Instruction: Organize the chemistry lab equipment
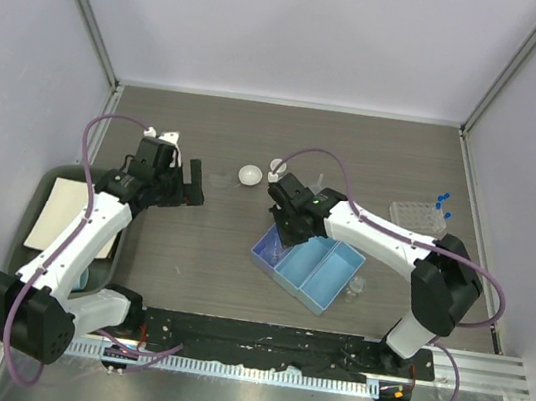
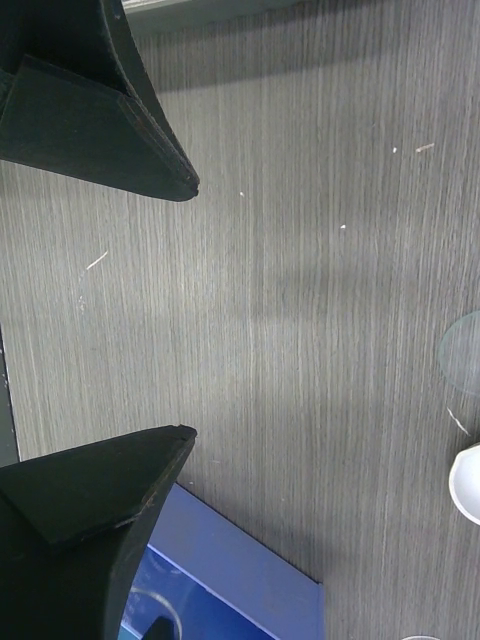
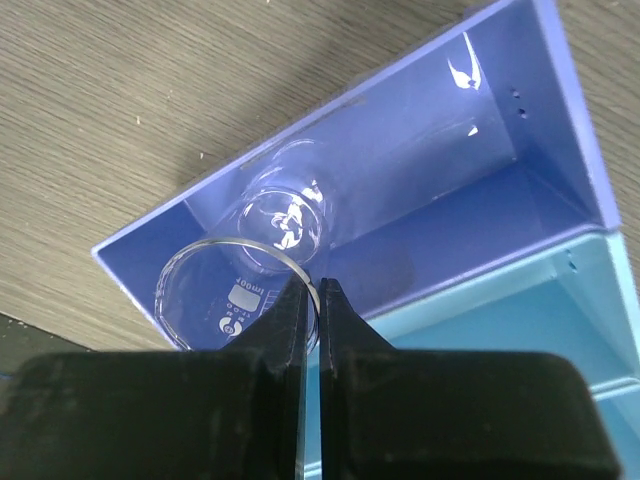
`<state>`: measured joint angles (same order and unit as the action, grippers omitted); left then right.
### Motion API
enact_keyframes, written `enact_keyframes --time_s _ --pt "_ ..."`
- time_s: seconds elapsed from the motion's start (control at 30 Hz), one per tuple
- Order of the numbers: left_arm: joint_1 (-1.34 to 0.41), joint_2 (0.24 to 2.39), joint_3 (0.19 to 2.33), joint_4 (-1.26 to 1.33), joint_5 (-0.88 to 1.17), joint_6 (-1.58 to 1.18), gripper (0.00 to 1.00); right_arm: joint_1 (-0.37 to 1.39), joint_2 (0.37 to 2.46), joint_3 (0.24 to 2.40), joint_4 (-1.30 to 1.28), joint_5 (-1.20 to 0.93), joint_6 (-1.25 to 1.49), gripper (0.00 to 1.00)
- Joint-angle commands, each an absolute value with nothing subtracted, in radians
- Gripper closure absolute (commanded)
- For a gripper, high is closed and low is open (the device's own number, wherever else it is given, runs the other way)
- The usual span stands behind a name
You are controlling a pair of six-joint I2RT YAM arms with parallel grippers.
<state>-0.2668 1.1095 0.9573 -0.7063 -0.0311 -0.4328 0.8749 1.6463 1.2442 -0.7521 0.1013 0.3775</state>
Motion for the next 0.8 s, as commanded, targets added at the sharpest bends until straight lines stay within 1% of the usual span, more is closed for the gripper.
enact_keyframes --time_s 0.0,0.23,0.27,0.3,0.33,0.4,0.43,0.53,0.7,0.77 --pt "-0.261 1.097 0.953 -0.664 -0.003 -0.423 0.0 0.879 1.661 1.198 -0.654 0.063 0.333 0.99" --pt "-0.259 1.1 0.95 -0.664 -0.003 -0.422 0.0 0.887 1.66 1.19 -0.621 0.044 0.313 0.92" --pt "-0.259 1.098 0.948 -0.664 -0.003 -0.423 0.0 0.888 1.657 1.192 -0.629 0.046 0.311 0.86" --pt "-0.261 1.101 0.951 -0.664 -0.003 -0.423 0.0 0.891 1.657 1.196 -0.632 0.051 0.31 0.81" --pt "-0.261 1.101 0.951 -0.664 -0.003 -0.422 0.0 0.893 1.652 1.206 -0.638 0.054 0.311 0.71" --pt "-0.261 1.101 0.95 -0.664 -0.003 -0.423 0.0 0.9 1.638 1.218 -0.66 0.078 0.311 0.62" --pt "-0.259 1.1 0.95 -0.664 -0.003 -0.422 0.0 0.902 1.629 1.232 -0.676 0.089 0.313 0.55" --pt "-0.261 1.1 0.948 -0.663 0.025 -0.425 0.0 0.907 1.588 1.264 -0.721 0.127 0.322 0.46" --pt "-0.259 1.1 0.946 -0.663 0.04 -0.426 0.0 0.911 1.456 1.33 -0.813 0.202 0.347 0.42" --pt "-0.261 1.098 0.946 -0.661 0.044 -0.426 0.0 0.913 1.41 1.33 -0.865 0.265 0.371 0.41"
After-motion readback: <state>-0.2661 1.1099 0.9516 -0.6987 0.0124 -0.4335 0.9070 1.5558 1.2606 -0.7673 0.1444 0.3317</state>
